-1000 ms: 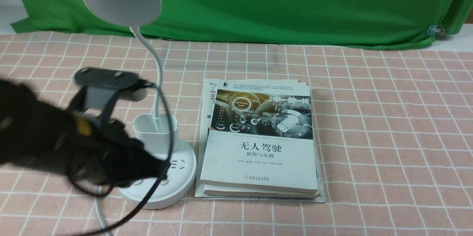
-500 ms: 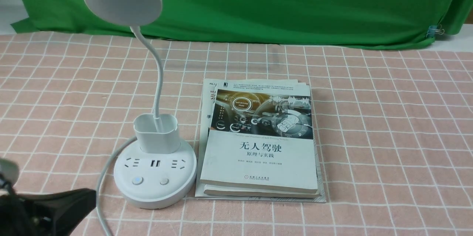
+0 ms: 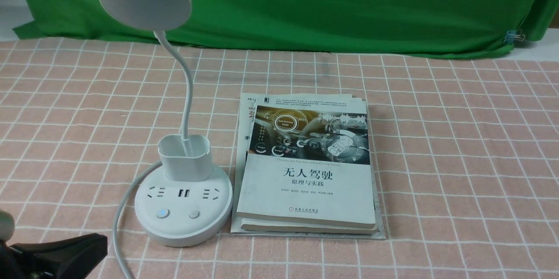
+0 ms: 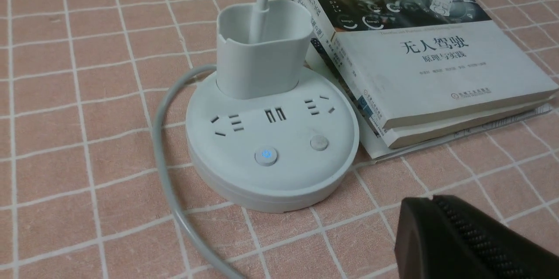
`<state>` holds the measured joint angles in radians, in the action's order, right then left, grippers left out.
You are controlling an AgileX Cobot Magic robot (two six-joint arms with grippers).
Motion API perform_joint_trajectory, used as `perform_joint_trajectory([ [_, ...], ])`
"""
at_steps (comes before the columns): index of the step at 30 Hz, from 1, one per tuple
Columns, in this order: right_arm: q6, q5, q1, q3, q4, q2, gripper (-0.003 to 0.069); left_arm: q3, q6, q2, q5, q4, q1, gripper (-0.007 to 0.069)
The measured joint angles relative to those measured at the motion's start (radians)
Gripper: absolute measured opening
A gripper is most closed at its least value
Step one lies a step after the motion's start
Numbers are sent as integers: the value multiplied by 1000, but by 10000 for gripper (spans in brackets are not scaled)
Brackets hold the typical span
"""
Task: Turn off the table lamp on the pink coffee tablecloth by hand.
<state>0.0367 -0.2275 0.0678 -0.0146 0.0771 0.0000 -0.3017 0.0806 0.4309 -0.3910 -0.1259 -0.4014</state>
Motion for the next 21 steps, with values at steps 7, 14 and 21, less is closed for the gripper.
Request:
perform_joint_trajectory([
  [7,0,0,0,0,0,0,242,131,48,-156,154,-57,177,-3],
  [14,0,0,0,0,0,0,242,253,64,-339,165,-86,363,-3],
  [21,0,0,0,0,0,0,242,308,40,-420,141,-100,379,-3],
])
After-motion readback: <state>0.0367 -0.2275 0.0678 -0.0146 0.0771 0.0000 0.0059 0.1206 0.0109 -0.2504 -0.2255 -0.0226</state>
